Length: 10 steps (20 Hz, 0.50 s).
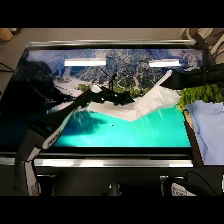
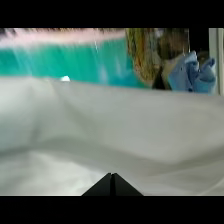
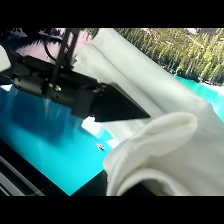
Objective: Fold the shirts.
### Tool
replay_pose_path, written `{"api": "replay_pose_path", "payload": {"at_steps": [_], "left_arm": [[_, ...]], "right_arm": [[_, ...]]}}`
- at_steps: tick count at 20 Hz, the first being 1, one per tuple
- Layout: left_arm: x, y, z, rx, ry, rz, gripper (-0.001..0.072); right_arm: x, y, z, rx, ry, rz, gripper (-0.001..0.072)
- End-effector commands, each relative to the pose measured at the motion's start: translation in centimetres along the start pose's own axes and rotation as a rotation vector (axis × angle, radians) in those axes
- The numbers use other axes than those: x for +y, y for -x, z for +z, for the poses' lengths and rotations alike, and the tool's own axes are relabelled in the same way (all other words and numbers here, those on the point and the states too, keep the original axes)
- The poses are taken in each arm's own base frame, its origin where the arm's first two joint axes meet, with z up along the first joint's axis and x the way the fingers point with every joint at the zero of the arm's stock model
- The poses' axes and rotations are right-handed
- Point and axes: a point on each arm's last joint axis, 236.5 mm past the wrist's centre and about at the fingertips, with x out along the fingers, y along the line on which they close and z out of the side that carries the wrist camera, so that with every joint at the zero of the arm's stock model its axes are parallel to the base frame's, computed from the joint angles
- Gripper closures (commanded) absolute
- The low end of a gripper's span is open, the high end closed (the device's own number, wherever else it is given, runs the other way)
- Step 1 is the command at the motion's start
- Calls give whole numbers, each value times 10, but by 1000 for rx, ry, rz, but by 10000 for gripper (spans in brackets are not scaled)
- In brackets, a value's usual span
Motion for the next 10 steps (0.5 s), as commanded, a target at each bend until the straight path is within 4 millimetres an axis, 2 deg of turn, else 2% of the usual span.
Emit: {"api": "replay_pose_path", "payload": {"at_steps": [1,3,4,6,7,8,10], "left_arm": [[8,108,63,-129,-166,165,688],[1,192,99,-255,-221,247,688],[-5,234,113,-319,-239,275,688],[-21,302,127,-424,-260,302,687],[-32,330,128,-465,-273,312,687],[-41,349,126,-490,-284,319,687],[-61,372,116,-501,-312,323,687]], "right_arm": [[21,-42,23,-51,20,87,693],[41,-84,33,-67,21,157,692],[48,-107,31,-52,17,177,692],[62,-161,20,-6,-6,219,692],[69,-189,13,13,-31,245,692],[75,-214,8,18,-58,265,692],[81,-261,-1,11,-117,285,690]]}}
